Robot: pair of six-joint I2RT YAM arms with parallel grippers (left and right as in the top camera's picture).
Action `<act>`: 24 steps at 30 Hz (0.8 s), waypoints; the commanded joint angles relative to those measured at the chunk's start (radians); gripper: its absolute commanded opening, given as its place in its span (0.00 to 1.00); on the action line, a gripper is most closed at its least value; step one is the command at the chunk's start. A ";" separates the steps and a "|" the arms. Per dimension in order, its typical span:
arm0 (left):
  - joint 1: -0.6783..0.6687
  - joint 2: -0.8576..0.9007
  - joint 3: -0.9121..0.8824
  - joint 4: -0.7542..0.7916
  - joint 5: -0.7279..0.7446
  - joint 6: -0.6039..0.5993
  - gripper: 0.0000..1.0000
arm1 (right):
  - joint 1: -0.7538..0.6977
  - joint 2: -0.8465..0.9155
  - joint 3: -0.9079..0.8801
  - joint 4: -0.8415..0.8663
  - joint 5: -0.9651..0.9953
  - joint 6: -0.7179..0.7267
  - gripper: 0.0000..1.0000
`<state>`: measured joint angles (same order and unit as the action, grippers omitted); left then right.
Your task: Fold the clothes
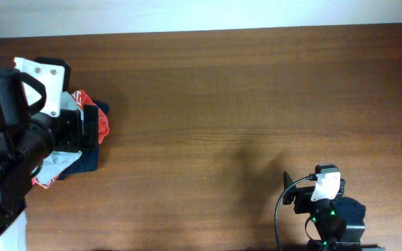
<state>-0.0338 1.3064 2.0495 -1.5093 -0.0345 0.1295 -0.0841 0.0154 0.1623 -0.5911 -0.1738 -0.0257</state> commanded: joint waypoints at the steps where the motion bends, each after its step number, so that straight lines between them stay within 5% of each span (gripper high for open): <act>1: -0.002 0.001 0.000 -0.022 -0.012 -0.012 0.99 | 0.007 -0.012 -0.007 0.005 -0.009 0.007 0.99; 5: -0.003 -0.029 -0.003 -0.013 -0.021 0.001 0.99 | 0.007 -0.012 -0.007 0.005 -0.009 0.007 0.99; 10: -0.003 -0.140 -0.147 0.242 0.029 -0.005 0.99 | 0.007 -0.012 -0.007 0.005 -0.009 0.007 0.99; 24: -0.003 -0.745 -1.139 0.821 0.084 -0.005 0.99 | 0.007 -0.012 -0.007 0.005 -0.009 0.007 0.99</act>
<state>-0.0334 0.6590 1.0439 -0.7422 0.0280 0.1299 -0.0841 0.0135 0.1616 -0.5888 -0.1741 -0.0265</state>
